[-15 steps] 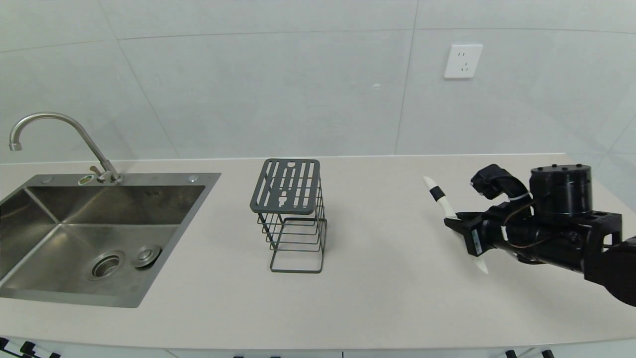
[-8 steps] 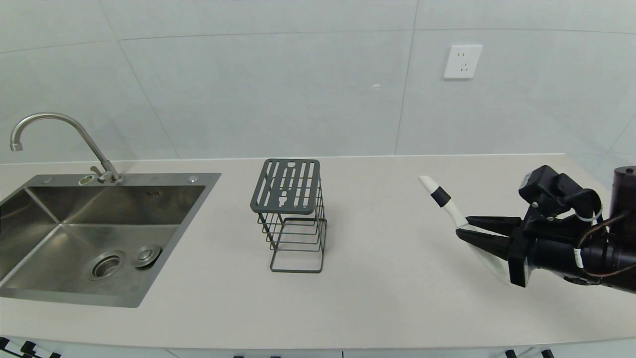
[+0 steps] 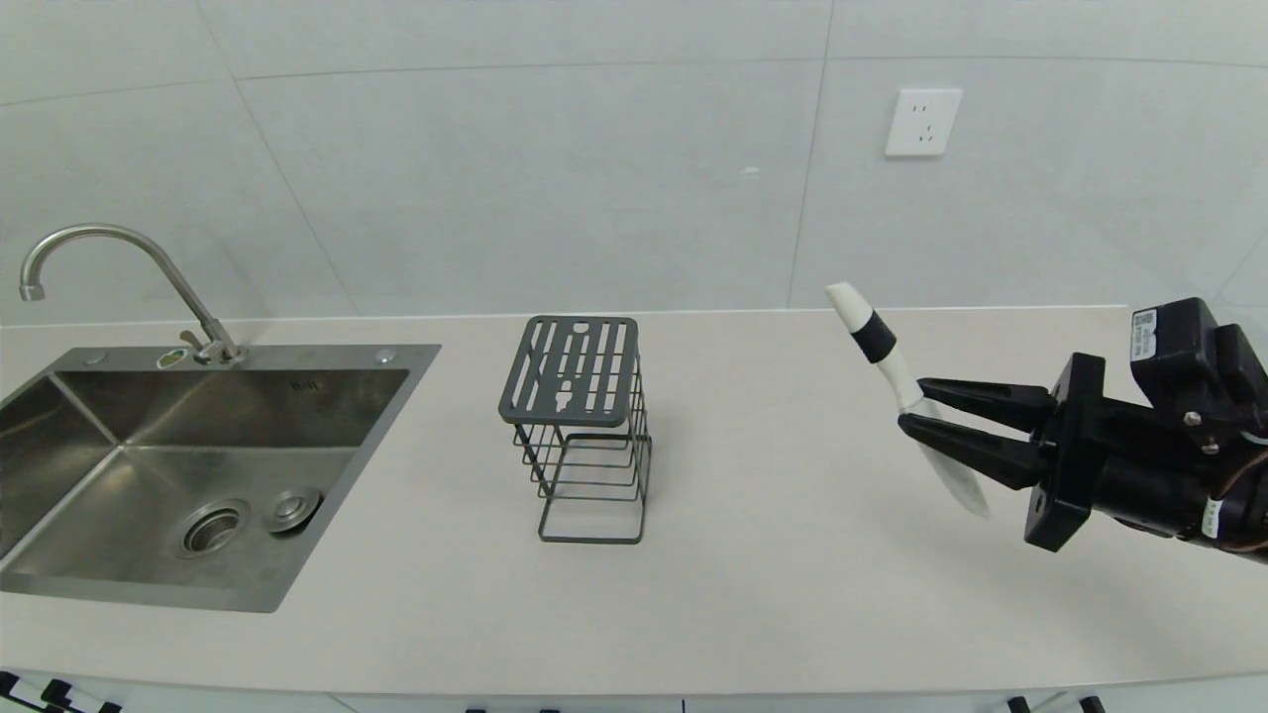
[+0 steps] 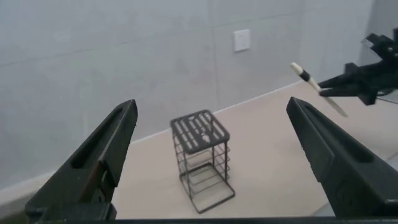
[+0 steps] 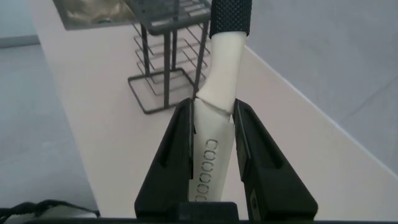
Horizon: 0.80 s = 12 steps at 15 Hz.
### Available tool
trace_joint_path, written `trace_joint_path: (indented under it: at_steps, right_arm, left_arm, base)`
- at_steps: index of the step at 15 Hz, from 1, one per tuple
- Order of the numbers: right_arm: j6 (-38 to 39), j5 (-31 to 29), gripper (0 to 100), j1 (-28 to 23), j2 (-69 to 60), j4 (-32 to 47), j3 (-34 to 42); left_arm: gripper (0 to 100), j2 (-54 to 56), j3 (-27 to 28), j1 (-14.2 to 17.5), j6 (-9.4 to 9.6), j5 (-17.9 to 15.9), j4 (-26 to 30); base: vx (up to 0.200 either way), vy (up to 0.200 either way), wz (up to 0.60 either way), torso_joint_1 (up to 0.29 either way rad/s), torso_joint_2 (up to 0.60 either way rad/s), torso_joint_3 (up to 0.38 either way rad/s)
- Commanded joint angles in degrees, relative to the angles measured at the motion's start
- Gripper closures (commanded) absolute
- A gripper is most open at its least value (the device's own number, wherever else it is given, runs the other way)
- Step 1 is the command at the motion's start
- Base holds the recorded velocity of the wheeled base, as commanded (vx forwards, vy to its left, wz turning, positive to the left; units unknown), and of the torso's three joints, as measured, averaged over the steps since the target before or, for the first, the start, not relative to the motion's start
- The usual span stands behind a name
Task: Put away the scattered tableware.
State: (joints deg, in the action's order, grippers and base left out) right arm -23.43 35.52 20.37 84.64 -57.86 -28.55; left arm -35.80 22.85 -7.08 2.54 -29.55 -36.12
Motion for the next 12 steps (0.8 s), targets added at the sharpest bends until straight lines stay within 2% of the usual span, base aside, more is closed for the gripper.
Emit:
trace_joint_path:
  at_steps: [1,2,3,4,5,6,7,8,9,12]
  right_arm:
    - [-0.1,1.8,100,0.4,3.3,-3.1,1.2]
    - [-0.1,2.0,100,1.1,3.3,-3.7,1.2]
    - [0.0,2.0,100,1.3,3.3,-4.0,1.2]
    - [0.0,2.0,100,2.7,2.7,-5.3,1.5]
    - [-0.1,2.1,100,2.8,1.7,-6.2,2.0]
    - [-0.1,2.1,100,2.8,1.6,-6.4,2.2]
    - [-0.1,2.0,100,2.8,0.4,-7.4,2.2]
    - [0.0,2.0,100,3.6,-1.3,-8.7,2.7]
    - [0.1,2.0,100,4.8,-2.1,-8.9,3.3]
    - [0.0,2.0,100,5.6,-4.0,-9.1,6.1]
  left_arm:
    - [0,-16.8,0.2,-6.7,2.56,-6.0,-8.9]
    - [0,-21.2,0.2,-10.1,3.18,-7.5,-13.0]
    - [0,-23.7,0.3,-11.6,3.44,-8.0,-15.4]
    - [0,-30.1,0.4,-13.3,4.14,-8.6,-21.9]
    - [0,-33.5,0.5,-13.6,4.76,-10.4,-25.6]
    - [0,-33.9,0.6,-13.6,4.85,-10.7,-25.9]
    - [0,-37.5,1.1,-13.7,5.29,-13.0,-29.1]
    - [0,-42.5,2.4,-14.9,6.34,-16.0,-32.9]
    - [0,-45.3,3.5,-16.0,6.69,-17.5,-34.9]
    - [0,-52.9,7.6,-19.4,6.52,-21.7,-40.2]
  base:
    - [0.000,0.000,0.00,0.000,0.00,0.000]
    - [0.000,0.000,0.00,0.000,0.00,0.000]
    - [0.000,0.000,0.00,0.000,0.00,0.000]
    - [0.000,0.000,0.00,0.000,0.00,0.000]
    - [0.000,0.000,0.00,0.000,0.00,0.000]
    - [0.000,0.000,0.00,0.000,0.00,0.000]
    - [0.000,0.000,0.00,0.000,0.00,0.000]
    - [0.000,0.000,0.00,0.000,0.00,0.000]
    - [0.000,0.000,0.00,0.000,0.00,0.000]
    - [0.000,0.000,0.00,0.000,0.00,0.000]
